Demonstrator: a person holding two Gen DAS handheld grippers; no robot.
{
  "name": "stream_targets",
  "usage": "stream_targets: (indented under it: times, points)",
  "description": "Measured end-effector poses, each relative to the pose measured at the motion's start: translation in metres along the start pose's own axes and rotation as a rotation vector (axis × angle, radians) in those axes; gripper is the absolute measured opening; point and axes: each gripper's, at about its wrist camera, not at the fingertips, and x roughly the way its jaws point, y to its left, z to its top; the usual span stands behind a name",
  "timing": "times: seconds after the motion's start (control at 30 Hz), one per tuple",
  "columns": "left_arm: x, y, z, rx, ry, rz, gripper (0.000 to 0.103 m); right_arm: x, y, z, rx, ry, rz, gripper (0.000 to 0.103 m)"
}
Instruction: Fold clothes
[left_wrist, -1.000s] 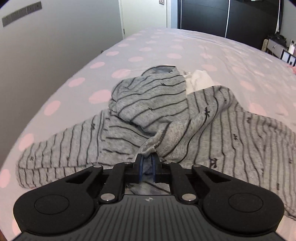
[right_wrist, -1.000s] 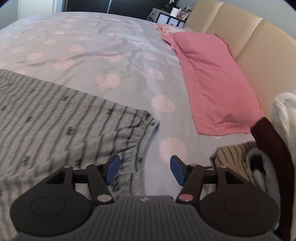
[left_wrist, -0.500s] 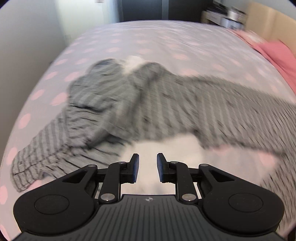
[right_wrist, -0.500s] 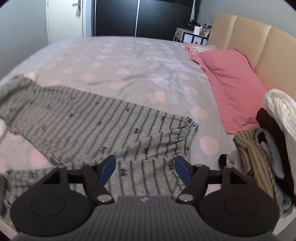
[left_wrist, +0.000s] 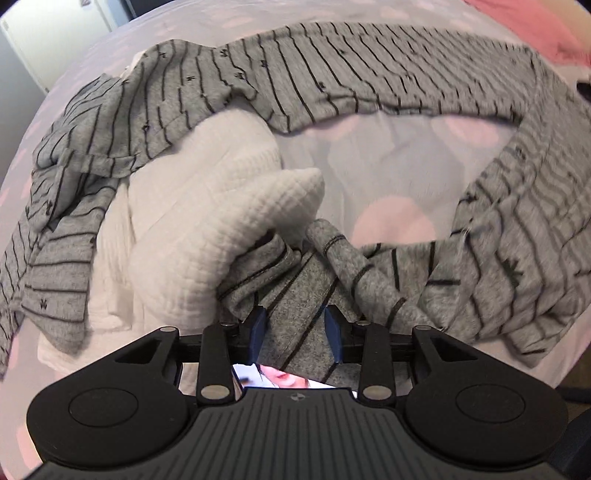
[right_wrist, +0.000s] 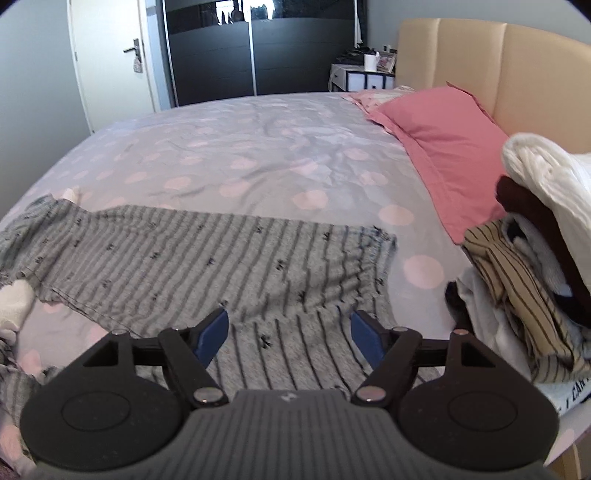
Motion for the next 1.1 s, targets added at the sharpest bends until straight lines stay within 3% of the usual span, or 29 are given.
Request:
stream_targets:
  times: [0.1,0.17,0.2,0.3,0.47,0.57,0.7,0.9,1.0,1.1]
  points:
    - [0.001,0.001,0.004,-0.024,0.011,-0.011,0.024,0.003,-0.007,-0.005,0.013,0.014,-0.024,0.076]
    - [-0.002,-0.002,0.006,-0.020,0.009,-0.009,0.006,0.005,-0.012,-0.008,0.021,0.024,-0.040,0.076]
    - [-0.005,-0.004,0.006,-0.019,0.007,-0.003,0.004,0.006,-0.014,-0.009,0.024,0.027,-0.045,0.076]
    - [-0.021,-0.006,0.005,-0.036,-0.023,0.007,0.002,0.007,-0.012,-0.008,0.025,0.025,-0.036,0.076]
    - [-0.082,0.002,-0.005,-0.128,-0.172,0.023,0.002,0.009,-0.010,-0.007,0.026,0.022,-0.021,0.076]
    - [-0.121,0.020,-0.018,-0.243,-0.285,0.037,0.002,0.011,-0.008,-0.007,0.026,0.020,-0.012,0.076]
    - [-0.151,0.045,-0.033,-0.358,-0.360,0.115,0.002,0.012,-0.006,-0.006,0.026,0.018,-0.001,0.076]
    - [-0.168,0.090,-0.058,-0.523,-0.338,0.282,0.002,0.014,-0.008,-0.006,0.033,0.033,-0.005,0.076]
    - [-0.157,0.111,-0.071,-0.575,-0.221,0.388,0.002,0.017,-0.012,-0.008,0.047,0.050,-0.009,0.076]
    - [-0.134,0.118,-0.079,-0.543,-0.103,0.414,0.002,0.021,-0.016,-0.010,0.067,0.070,-0.010,0.076]
